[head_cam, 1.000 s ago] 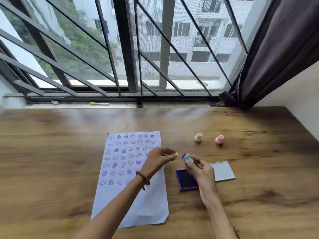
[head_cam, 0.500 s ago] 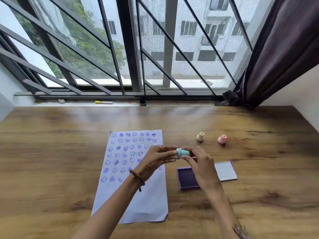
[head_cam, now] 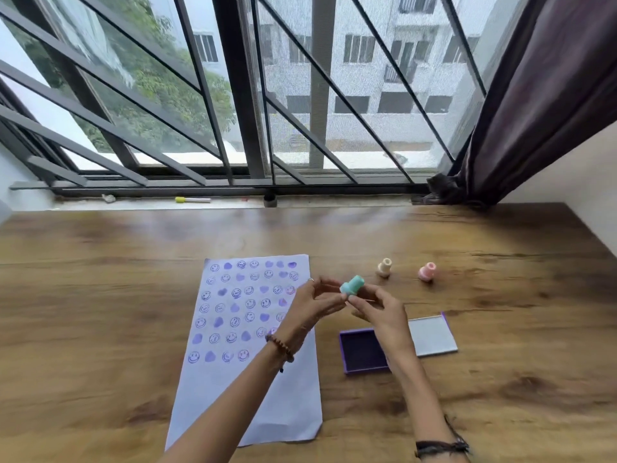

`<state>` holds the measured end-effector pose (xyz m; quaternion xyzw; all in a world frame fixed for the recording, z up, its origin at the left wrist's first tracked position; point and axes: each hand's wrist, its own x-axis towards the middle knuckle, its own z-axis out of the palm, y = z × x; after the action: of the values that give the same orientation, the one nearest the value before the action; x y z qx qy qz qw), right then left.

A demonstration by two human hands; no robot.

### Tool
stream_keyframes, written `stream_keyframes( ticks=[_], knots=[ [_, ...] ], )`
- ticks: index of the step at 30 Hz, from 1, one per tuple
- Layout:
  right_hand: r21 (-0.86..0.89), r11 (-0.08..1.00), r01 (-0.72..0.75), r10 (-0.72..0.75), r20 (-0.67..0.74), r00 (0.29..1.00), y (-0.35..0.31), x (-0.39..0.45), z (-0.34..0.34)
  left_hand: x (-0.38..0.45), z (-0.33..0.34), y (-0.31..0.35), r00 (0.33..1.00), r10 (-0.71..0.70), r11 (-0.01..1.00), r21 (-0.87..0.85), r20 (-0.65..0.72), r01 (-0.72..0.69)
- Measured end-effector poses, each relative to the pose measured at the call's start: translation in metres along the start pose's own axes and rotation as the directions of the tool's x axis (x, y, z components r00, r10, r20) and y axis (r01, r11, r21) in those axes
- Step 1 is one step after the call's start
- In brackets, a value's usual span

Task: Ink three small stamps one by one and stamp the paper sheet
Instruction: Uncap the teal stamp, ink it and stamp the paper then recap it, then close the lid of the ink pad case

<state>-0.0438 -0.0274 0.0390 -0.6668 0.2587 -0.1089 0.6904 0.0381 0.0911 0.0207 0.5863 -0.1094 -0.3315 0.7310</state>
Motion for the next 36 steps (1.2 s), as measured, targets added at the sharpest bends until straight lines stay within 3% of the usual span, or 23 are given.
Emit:
stream_keyframes(
  ticks=[2, 4, 9, 12, 16, 22, 25, 32, 36],
  knots=[
    [-0.096, 0.995, -0.002, -0.002, -0.034, 0.999, 0.005, 0.013, -0.002, 0.010, -0.002, -0.001, 0.993, 0.111, 0.930, 0.356, -0.048, -0.087],
    [-0.262, 0.965, 0.011, -0.028, -0.061, 0.998, 0.008, 0.029, -0.002, 0.022, -0.004, -0.001, 0.971, 0.223, 0.786, 0.604, -0.081, -0.130],
    [-0.471, 0.874, 0.124, -0.151, -0.021, 0.988, 0.011, 0.067, 0.013, 0.048, -0.015, -0.006, 0.926, 0.369, 0.484, 0.866, -0.075, -0.123],
    [-0.552, 0.820, 0.151, -0.182, -0.001, 0.983, 0.019, 0.078, 0.020, 0.056, -0.021, -0.013, 0.916, 0.384, 0.397, 0.916, -0.114, -0.052],
    [-0.628, 0.753, 0.196, -0.260, -0.011, 0.966, 0.022, 0.076, 0.023, 0.056, -0.019, -0.015, 0.924, 0.367, 0.399, 0.916, -0.106, -0.053],
    [-0.545, 0.824, 0.155, -0.300, -0.186, 0.936, 0.015, 0.032, 0.005, 0.008, -0.006, -0.021, 0.915, 0.394, 0.455, 0.884, -0.089, -0.110],
    [-0.473, 0.875, 0.104, -0.285, -0.328, 0.901, 0.022, -0.001, -0.013, -0.025, 0.002, -0.030, 0.936, 0.351, 0.464, 0.860, 0.041, -0.212],
    [-0.445, 0.883, -0.147, -0.221, -0.673, 0.706, 0.051, -0.048, -0.051, -0.042, 0.027, -0.050, 0.935, 0.254, 0.248, 0.918, 0.247, -0.310],
    [-0.394, 0.896, -0.206, -0.149, -0.703, 0.695, 0.055, -0.050, -0.064, -0.022, 0.056, -0.056, 0.936, 0.186, 0.108, 0.941, 0.298, -0.321]
  ],
)
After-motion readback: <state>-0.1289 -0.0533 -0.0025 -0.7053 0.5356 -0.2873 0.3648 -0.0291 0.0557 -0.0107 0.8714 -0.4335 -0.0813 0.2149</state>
